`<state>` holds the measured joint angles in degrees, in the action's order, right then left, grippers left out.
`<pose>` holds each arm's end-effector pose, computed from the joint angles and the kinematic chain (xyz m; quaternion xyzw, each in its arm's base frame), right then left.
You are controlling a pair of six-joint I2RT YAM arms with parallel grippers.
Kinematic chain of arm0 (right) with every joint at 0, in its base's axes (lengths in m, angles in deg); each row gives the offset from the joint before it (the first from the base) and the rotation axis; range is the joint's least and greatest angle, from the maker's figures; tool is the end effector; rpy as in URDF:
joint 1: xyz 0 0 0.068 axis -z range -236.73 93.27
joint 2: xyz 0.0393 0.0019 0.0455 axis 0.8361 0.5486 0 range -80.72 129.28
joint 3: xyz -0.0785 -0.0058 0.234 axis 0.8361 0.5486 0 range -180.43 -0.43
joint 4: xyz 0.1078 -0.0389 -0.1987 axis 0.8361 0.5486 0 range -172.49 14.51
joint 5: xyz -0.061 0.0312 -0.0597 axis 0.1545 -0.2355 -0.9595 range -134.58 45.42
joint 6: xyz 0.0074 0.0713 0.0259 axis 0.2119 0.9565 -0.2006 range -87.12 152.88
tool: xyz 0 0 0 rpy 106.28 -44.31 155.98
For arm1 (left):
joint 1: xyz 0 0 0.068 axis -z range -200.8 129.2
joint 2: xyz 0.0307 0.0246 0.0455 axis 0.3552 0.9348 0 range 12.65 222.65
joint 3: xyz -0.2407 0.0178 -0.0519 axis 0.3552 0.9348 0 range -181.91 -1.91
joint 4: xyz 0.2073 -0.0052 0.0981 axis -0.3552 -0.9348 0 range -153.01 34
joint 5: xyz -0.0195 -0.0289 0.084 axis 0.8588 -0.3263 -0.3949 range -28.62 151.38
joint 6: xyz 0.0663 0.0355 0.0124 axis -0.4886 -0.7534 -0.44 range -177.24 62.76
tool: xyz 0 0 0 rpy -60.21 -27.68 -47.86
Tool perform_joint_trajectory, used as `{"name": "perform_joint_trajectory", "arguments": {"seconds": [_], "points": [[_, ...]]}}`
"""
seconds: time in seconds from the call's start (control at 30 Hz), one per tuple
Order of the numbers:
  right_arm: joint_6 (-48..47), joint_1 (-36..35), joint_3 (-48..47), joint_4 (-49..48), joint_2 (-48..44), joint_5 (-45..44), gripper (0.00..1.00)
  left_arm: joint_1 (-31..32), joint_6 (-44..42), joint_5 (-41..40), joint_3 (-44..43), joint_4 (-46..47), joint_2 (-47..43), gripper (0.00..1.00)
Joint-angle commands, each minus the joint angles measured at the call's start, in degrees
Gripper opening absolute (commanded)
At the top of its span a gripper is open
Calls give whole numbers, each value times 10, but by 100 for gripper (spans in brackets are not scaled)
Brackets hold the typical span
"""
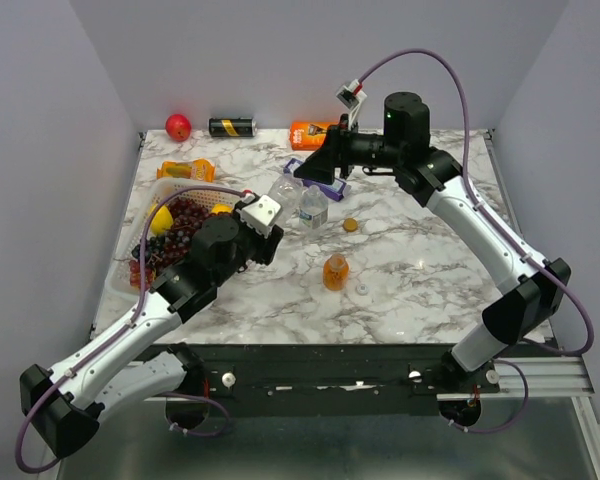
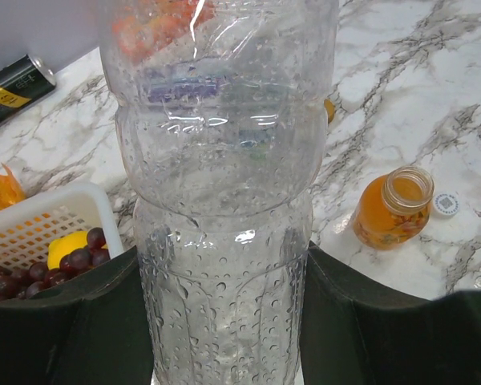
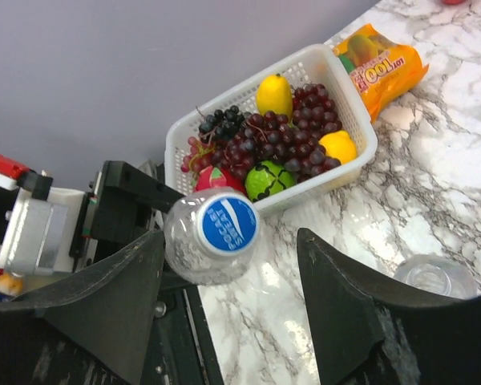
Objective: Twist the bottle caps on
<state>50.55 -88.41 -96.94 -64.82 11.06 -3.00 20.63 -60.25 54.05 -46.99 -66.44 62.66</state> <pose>0.2765 0.2209 0.4003 -0.3086 0.6990 0.4954 0.4132 0.1671 -0.1366 0.3002 0.2643 0.7494 -0.1510 0.5880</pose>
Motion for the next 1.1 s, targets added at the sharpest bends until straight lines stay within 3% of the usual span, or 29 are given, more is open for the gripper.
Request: {"name": "perform_joint_trajectory", "arguments": {"seconds": [0.0,0.2,0.43,0.77,0.97,1.03,1.07], "points": [[39,-8,-30,-57,13,22,73,-4,9,40,-25,12,10,0],[41,-25,-34,-66,35,32,57,-6,11,31,-35,26,23,0],[46,-26,-15,-55,24,-19,69,-11,7,22,-38,27,17,0],[27,-26,-18,-21,29,-73,68,-12,8,21,-42,29,15,0],[27,-26,-10,-48,26,-34,43,-14,11,39,-39,29,18,0],[15,-26,-10,-56,28,-16,28,-14,16,47,-37,35,23,0],[5,-26,-11,-55,29,-14,22,-14,15,52,-36,35,24,5]]}}
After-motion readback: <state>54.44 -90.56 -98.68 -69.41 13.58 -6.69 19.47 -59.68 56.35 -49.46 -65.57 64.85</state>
